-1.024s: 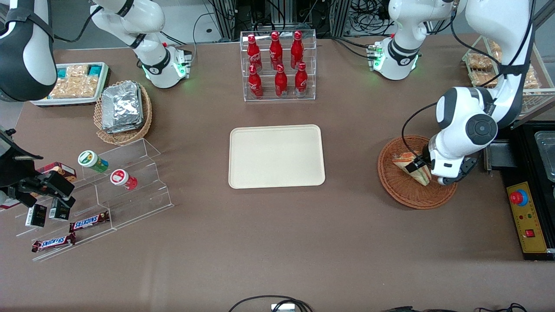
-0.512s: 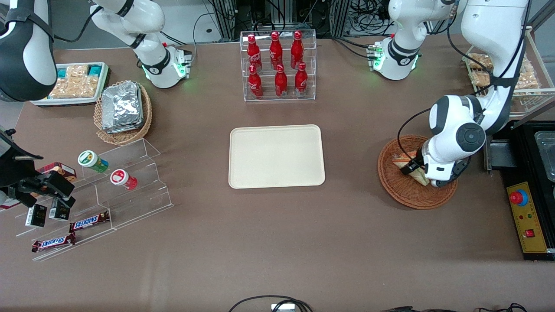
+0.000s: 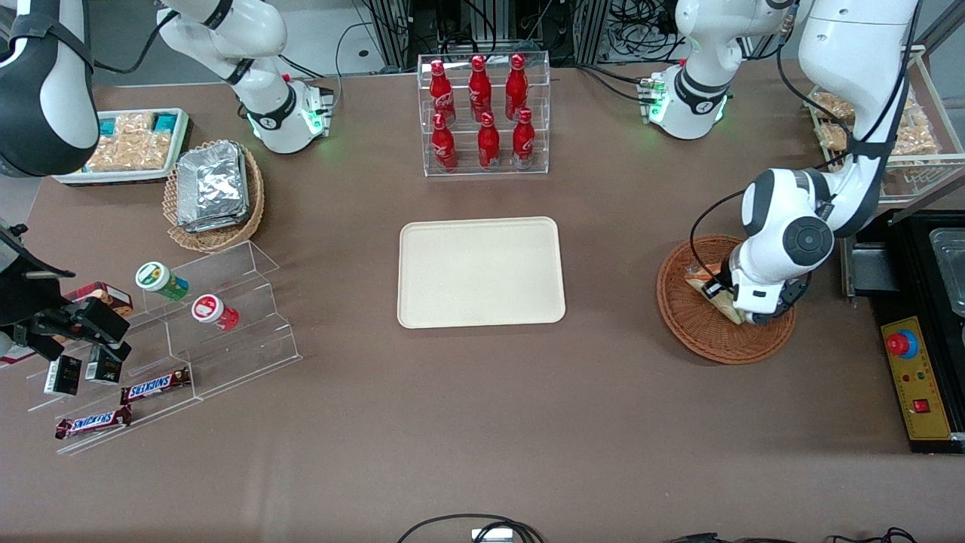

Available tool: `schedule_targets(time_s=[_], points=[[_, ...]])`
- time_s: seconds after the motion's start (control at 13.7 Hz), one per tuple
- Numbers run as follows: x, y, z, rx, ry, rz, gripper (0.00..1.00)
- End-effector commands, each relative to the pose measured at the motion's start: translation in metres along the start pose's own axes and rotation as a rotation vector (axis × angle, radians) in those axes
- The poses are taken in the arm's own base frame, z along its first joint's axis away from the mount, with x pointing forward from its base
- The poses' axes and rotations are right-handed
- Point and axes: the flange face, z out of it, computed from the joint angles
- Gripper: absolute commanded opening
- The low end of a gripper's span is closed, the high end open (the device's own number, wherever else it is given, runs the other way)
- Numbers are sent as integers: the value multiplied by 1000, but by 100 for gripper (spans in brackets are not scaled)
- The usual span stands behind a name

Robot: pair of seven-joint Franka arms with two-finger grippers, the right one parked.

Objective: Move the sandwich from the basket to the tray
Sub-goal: 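Lower the left gripper and close it on the sandwich, then lift the sandwich out of the basket toward the cream tray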

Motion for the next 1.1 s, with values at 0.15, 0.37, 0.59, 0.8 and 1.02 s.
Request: schedule_targets(time_s=[0.15,0.37,0.59,0.8,1.02], points=[[-8,20,-86,57,11,48,0],[-32,63,-150,65,22,135,0],[-62,88,-169,52,51,255,0],[-79,102,-177,43,65,294,0],[-101,116,-181,41,72,355,0]])
